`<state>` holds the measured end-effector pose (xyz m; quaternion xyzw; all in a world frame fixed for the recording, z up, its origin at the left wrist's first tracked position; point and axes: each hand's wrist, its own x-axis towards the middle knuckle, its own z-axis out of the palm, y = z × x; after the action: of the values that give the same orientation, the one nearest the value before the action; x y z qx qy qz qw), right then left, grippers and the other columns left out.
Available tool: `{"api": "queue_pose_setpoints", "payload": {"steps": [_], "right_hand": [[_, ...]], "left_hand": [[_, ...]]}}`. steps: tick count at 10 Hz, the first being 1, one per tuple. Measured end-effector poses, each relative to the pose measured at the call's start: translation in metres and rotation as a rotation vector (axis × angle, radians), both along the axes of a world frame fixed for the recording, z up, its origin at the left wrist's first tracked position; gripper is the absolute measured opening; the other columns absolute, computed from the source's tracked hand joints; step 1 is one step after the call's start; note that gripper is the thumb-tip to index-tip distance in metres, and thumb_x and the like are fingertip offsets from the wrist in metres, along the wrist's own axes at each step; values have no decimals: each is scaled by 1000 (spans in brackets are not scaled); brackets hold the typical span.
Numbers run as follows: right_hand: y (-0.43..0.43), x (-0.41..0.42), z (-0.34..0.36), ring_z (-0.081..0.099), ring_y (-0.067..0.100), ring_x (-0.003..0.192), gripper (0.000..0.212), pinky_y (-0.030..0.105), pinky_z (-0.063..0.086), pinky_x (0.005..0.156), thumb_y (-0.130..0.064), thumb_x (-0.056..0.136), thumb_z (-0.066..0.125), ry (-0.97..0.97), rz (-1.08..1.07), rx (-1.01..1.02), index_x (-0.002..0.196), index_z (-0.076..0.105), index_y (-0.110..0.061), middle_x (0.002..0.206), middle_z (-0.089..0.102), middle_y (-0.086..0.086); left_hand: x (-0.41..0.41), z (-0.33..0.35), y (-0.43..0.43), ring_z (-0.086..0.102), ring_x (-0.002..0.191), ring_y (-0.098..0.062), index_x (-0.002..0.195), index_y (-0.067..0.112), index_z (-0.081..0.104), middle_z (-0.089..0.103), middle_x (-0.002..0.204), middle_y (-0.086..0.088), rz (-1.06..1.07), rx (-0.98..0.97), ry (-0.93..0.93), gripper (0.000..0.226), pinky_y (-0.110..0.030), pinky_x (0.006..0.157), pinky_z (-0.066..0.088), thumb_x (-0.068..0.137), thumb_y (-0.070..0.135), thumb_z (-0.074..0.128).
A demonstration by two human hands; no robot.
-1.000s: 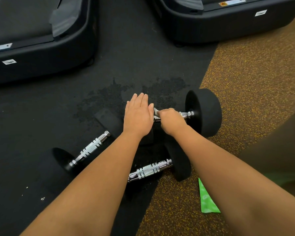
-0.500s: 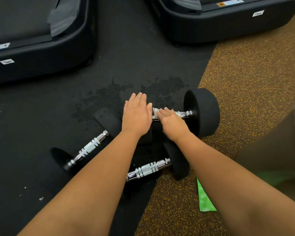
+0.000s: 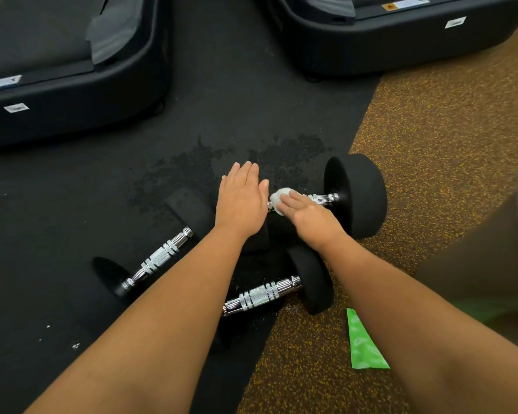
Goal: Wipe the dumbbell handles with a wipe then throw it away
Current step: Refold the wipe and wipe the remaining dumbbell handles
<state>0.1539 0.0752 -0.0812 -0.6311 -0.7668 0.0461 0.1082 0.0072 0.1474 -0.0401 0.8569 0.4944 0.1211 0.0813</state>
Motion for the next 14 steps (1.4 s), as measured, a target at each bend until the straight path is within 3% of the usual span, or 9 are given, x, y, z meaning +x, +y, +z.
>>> {"api": "queue_pose_setpoints", "payload": {"steps": [2,4,6,8,9,10,11,13,14], "right_hand": [[6,-13,3,46,24,114,32,39,36,106,-2,86,49,25,-101,-28,116,58,-6,114,54,6],[-1,-5,-3,50,29,101,29,42,48,91,-1,77,53,31,-44,-58,105,61,-8,113,51,7],[0,-8,1,50,27,89,13,41,43,90,2,81,49,126,-180,11,87,59,-3,91,52,9],[9,-23,4,49,28,100,22,43,44,94,-7,83,52,123,-154,-73,104,59,-9,107,52,9],[3,-17,3,49,28,93,26,33,43,78,-7,82,51,81,-122,-79,107,58,-10,111,48,8],[-1,-6,3,49,27,93,25,30,42,77,-4,82,50,71,-153,-80,106,58,-9,111,48,8],[4,-10,7,51,29,95,18,39,45,90,-1,83,48,102,-220,-76,97,58,-5,101,52,9],[17,-31,17,53,28,102,26,38,45,91,-10,85,54,88,-297,-121,111,58,-6,110,53,11],[10,-28,8,50,24,98,24,38,48,89,-6,80,56,121,-217,-107,104,58,-11,106,50,6]], "left_hand": [[1,0,1,19,145,-25,144,9,32,33,152,-6,7,-1,15,49,-45,117,19,102,34,27],[1,1,0,17,146,-24,145,10,31,30,153,-5,6,-14,14,50,-44,118,18,102,34,26],[2,-1,1,18,145,-25,145,9,32,32,153,-5,11,-9,14,50,-45,118,19,102,34,26],[1,-1,2,23,144,-25,143,10,35,36,150,-5,3,7,24,49,-47,116,24,101,35,27],[1,-1,3,22,144,-25,143,9,34,36,150,-5,2,4,27,49,-47,116,24,101,35,27],[1,-2,2,21,144,-25,143,9,34,35,151,-5,-1,5,27,49,-46,116,24,102,35,26],[1,-4,4,23,143,-25,142,9,35,37,149,-5,3,15,33,49,-46,115,25,102,35,26],[1,-5,5,29,140,-25,140,9,37,40,147,-6,1,21,40,49,-47,112,30,101,36,25],[1,-4,4,26,142,-25,141,9,36,38,149,-6,0,13,26,49,-47,114,27,101,35,26]]}}
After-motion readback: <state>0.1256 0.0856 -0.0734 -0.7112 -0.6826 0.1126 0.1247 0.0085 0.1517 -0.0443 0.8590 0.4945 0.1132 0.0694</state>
